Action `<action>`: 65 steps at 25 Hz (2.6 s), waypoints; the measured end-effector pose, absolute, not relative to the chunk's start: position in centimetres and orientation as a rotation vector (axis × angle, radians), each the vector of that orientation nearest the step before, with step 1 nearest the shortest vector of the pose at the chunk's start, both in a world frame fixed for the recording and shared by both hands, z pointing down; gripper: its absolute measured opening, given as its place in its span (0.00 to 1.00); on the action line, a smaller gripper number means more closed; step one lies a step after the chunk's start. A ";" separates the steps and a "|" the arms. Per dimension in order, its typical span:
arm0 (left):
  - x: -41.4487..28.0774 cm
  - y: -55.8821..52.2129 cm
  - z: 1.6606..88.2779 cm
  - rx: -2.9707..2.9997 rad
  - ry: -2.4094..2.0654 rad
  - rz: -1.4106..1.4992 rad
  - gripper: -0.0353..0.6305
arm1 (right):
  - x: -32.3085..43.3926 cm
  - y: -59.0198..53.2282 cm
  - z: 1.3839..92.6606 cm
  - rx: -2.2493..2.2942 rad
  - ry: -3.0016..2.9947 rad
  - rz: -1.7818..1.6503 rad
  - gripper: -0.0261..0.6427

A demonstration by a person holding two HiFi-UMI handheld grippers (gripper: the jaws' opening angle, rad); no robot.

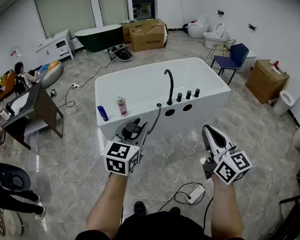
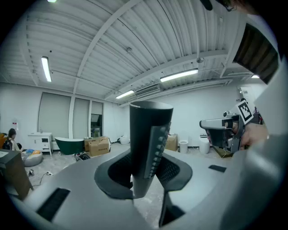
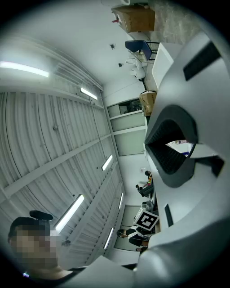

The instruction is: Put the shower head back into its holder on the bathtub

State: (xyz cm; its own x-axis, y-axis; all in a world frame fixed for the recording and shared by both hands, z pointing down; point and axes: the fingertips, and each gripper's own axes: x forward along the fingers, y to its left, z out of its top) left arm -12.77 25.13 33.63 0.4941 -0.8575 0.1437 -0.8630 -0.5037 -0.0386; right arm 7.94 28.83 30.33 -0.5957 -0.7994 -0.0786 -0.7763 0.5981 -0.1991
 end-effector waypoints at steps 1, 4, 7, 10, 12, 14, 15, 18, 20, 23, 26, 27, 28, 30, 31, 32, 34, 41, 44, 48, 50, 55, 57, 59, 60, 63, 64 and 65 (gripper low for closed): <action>-12.4 25.4 33.6 2.687 -1.546 0.225 0.25 | 8.2 29.0 30.4 -1.321 2.660 -0.215 0.06; -11.5 25.9 33.6 2.693 -1.555 0.225 0.25 | 9.0 29.3 30.4 -1.311 2.661 -0.211 0.06; -10.8 26.1 33.5 2.683 -1.565 0.224 0.25 | 9.6 29.4 30.4 -1.297 2.668 -0.214 0.06; -9.4 26.3 33.7 2.673 -1.574 0.234 0.25 | 10.9 29.6 30.8 -1.288 2.678 -0.233 0.06; -8.4 26.4 34.0 2.665 -1.583 0.243 0.25 | 11.6 29.9 31.2 -1.259 2.704 -0.243 0.06; -7.6 26.5 34.3 2.655 -1.593 0.249 0.25 | 12.2 30.3 31.5 -1.228 2.730 -0.233 0.06; -7.3 26.5 34.4 2.648 -1.599 0.249 0.25 | 12.6 30.5 31.7 -1.215 2.739 -0.223 0.06; -6.6 26.3 34.5 2.631 -1.604 0.245 0.25 | 13.6 30.4 31.9 -1.197 2.746 -0.226 0.07; -6.1 26.1 34.6 2.624 -1.600 0.246 0.25 | 14.1 30.2 32.1 -1.202 2.743 -0.242 0.07; -6.1 25.6 34.8 2.613 -1.604 0.241 0.25 | 13.9 29.8 32.6 -1.189 2.758 -0.251 0.07; -5.9 24.8 35.1 2.618 -1.597 0.237 0.25 | 13.8 29.1 33.2 -1.172 2.773 -0.265 0.07; -5.8 24.4 35.3 2.621 -1.592 0.236 0.25 | 13.8 28.7 33.3 -1.176 2.773 -0.272 0.07; -5.7 23.9 35.5 2.624 -1.587 0.235 0.25 | 13.9 28.2 33.4 -1.180 2.772 -0.277 0.07; -5.6 22.6 35.8 2.630 -1.581 0.225 0.25 | 14.0 27.1 33.8 -1.189 2.775 -0.282 0.07; -5.6 21.9 35.9 2.631 -1.579 0.216 0.25 | 13.9 26.5 34.1 -1.192 2.778 -0.286 0.07; -5.6 21.1 36.0 2.633 -1.578 0.207 0.25 | 13.8 25.9 34.3 -1.193 2.783 -0.290 0.07; -5.7 19.2 35.9 2.638 -1.571 0.191 0.25 | 13.7 24.7 34.4 -1.202 2.796 -0.293 0.07; -6.1 12.3 35.9 2.673 -1.538 0.191 0.24 | 13.0 17.3 34.2 -1.234 2.804 -0.295 0.07; -7.0 9.6 36.2 2.666 -1.525 0.199 0.24 | 10.7 14.5 35.2 -1.201 2.831 -0.328 0.07; -7.9 6.8 36.9 2.649 -1.507 0.228 0.24 | 8.4 11.4 36.9 -1.174 2.859 -0.407 0.08; -8.2 5.5 37.3 2.645 -1.503 0.238 0.24 | 7.9 10.0 37.6 -1.163 2.861 -0.433 0.09; -10.1 2.5 37.2 2.652 -1.498 0.216 0.24 | 6.0 6.5 37.7 -1.171 2.874 -0.447 0.09; -11.1 1.4 37.3 2.650 -1.501 0.196 0.24 | 5.4 5.2 37.8 -1.183 2.880 -0.439 0.09; -11.9 0.5 37.4 2.639 -1.490 0.165 0.24 | 5.0 4.1 37.9 -1.197 2.882 -0.437 0.09; -12.2 0.1 37.4 2.633 -1.481 0.144 0.24 | 4.8 3.7 37.9 -1.203 2.882 -0.435 0.09; -13.3 -0.8 37.1 2.626 -1.464 0.103 0.24 | 3.9 2.8 37.5 -1.216 2.881 -0.431 0.09; -13.6 -0.9 37.0 2.628 -1.461 0.100 0.24 | 3.7 2.6 37.4 -1.221 2.881 -0.434 0.09; -13.9 -1.0 36.9 2.629 -1.460 0.098 0.24 | 3.5 2.6 37.3 -1.224 2.882 -0.437 0.09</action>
State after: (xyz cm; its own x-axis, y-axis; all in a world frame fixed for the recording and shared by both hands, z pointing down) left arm -13.89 -0.95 36.94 0.5292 -0.8398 0.1211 -0.8485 -0.5224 0.0844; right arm 3.48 2.56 37.32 -0.7000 -0.7031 0.1254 -0.7086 0.6619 -0.2445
